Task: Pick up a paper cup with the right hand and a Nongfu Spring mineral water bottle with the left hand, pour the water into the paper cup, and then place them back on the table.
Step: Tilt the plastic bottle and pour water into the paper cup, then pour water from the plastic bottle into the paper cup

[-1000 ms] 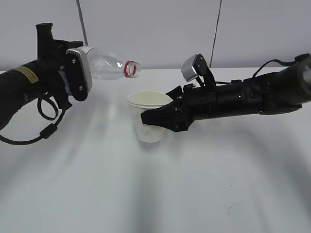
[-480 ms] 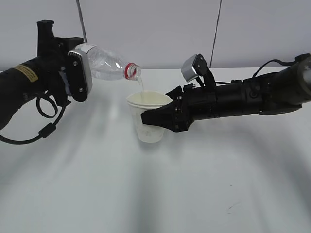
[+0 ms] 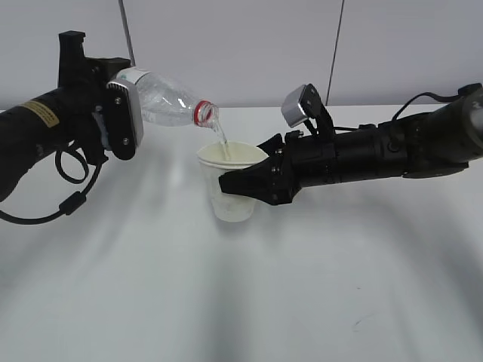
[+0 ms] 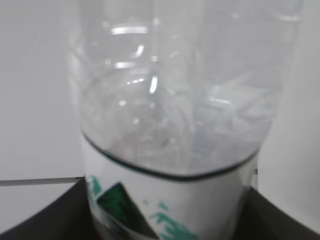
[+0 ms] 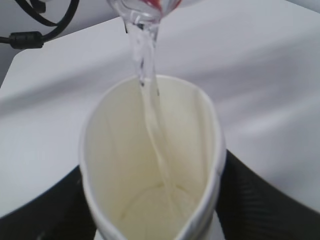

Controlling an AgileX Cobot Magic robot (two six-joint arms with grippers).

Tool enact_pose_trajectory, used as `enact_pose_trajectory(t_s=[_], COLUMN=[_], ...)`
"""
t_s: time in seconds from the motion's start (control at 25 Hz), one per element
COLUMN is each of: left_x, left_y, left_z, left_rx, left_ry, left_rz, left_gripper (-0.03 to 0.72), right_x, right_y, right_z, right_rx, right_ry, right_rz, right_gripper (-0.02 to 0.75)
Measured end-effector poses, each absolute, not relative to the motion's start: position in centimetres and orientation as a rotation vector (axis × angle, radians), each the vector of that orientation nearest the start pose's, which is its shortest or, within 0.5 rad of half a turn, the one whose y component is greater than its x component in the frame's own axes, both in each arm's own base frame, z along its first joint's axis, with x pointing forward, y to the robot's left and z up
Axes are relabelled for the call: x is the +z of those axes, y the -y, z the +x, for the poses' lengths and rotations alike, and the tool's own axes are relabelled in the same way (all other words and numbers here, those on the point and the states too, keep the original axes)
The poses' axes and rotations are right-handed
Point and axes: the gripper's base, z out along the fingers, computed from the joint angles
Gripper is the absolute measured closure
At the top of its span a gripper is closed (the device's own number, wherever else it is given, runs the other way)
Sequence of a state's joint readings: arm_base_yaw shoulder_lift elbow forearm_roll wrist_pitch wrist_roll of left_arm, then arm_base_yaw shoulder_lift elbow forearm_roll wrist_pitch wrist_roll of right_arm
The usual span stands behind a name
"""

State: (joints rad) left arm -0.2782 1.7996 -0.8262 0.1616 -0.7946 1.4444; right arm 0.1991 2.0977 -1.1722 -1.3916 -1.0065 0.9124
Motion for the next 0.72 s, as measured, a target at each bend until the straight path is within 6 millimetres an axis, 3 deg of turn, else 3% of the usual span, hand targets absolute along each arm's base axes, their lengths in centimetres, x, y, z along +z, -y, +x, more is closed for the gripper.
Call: enact_pose_trajectory(t_s=[0.72], left_x=[20.05], left_y=[11.1], left_z=[35.03], left_rx=[0.877], left_ry=[-0.969], left_rz=[1.445], left_gripper=[0.277], right_x=[14.84], right_y=[-15.37], right_z=[37.87], right_rx=[0.947], right_ry=[-1.694], right_rz=[-1.054], right_gripper=[0.254])
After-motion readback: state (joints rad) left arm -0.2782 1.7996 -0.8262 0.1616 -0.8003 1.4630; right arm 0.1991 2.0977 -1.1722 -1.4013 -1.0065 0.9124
